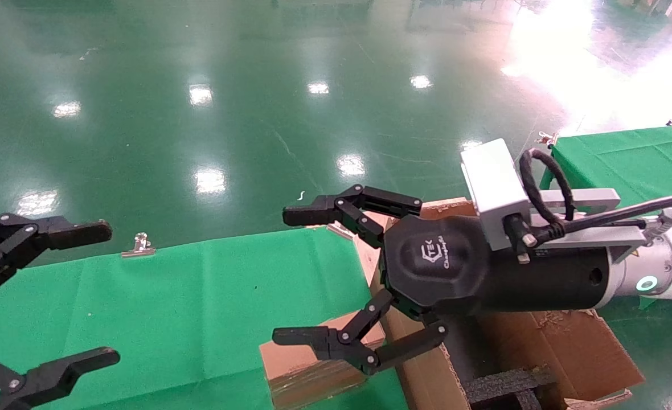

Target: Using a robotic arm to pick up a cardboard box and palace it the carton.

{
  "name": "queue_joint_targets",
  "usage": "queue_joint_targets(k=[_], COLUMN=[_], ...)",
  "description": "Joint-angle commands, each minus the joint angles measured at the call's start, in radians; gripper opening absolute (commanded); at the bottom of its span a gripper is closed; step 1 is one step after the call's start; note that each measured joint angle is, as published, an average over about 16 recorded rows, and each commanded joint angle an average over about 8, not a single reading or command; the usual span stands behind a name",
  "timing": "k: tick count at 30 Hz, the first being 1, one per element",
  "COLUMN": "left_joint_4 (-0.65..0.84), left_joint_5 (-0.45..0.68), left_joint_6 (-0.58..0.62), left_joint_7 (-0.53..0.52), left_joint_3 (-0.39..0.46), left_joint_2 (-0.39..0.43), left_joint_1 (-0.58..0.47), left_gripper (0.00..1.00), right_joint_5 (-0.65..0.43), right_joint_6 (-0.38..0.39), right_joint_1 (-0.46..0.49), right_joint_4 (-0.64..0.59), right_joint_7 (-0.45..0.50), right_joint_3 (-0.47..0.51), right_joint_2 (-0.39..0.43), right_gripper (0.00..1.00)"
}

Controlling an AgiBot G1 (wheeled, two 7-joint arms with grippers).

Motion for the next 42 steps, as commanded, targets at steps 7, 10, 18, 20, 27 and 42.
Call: queue_joint_targets(k=[7,10,18,20,27,42], left_joint_4=[0.000,0.000,0.000,0.000,0.000,0.000], left_joint_5=[0.000,0.000,0.000,0.000,0.000,0.000], left_joint_6=[0.000,0.000,0.000,0.000,0.000,0.000], left_joint_7=[0.000,0.000,0.000,0.000,0.000,0.000], left_joint_3=[0.000,0.000,0.000,0.000,0.000,0.000], left_joint_2=[0.000,0.000,0.000,0.000,0.000,0.000], left_joint_1=[0.000,0.000,0.000,0.000,0.000,0.000], left_gripper=[1.00,1.00,0.58,0.33,0.00,0.00], right_joint_5=[0.000,0.000,0.000,0.000,0.000,-0.390], right_joint_6=[0.000,0.000,0.000,0.000,-0.001,-0.014], right_joint_1=[0.000,0.000,0.000,0.000,-0.001,0.180], right_joint_4=[0.000,0.000,0.000,0.000,-0.001,0.019], right_joint_7=[0.000,0.000,0.000,0.000,0.003,0.093], right_joint_3=[0.000,0.000,0.000,0.000,-0.001,-0.182], right_joint_2=[0.000,0.000,0.000,0.000,-0.001,-0.056], right_gripper=[1.00,1.00,1.00,1.00,1.00,1.00])
